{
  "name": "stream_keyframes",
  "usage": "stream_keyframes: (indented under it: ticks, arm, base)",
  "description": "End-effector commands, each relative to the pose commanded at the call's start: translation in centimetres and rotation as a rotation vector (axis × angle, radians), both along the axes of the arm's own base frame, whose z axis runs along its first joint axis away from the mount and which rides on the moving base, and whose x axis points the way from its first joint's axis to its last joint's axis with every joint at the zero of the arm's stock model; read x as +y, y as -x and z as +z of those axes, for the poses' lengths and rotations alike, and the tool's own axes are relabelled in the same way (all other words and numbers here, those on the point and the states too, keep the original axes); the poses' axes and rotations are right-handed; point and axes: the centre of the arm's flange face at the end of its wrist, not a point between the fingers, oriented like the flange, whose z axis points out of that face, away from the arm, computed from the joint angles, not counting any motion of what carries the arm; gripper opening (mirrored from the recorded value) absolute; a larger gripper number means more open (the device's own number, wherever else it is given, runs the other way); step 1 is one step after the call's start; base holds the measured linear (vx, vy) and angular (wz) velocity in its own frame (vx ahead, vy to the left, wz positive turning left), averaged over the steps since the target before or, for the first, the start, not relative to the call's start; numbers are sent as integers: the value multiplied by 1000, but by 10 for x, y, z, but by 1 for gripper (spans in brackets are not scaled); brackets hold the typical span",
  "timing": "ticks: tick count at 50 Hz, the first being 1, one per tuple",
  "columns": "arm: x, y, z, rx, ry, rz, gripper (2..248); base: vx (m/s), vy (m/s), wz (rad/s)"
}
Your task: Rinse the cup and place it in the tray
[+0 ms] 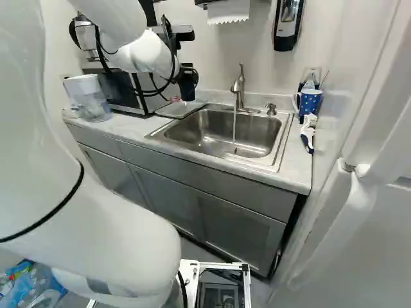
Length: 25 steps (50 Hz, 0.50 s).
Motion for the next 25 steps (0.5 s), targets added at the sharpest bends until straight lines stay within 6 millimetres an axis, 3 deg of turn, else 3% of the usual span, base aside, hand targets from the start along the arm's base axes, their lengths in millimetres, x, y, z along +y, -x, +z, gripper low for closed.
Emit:
stream_keyframes:
  ticks: [25]
  arm:
    - [37,-28,1,4,0,72,121]
  base:
    - [0,0,0]
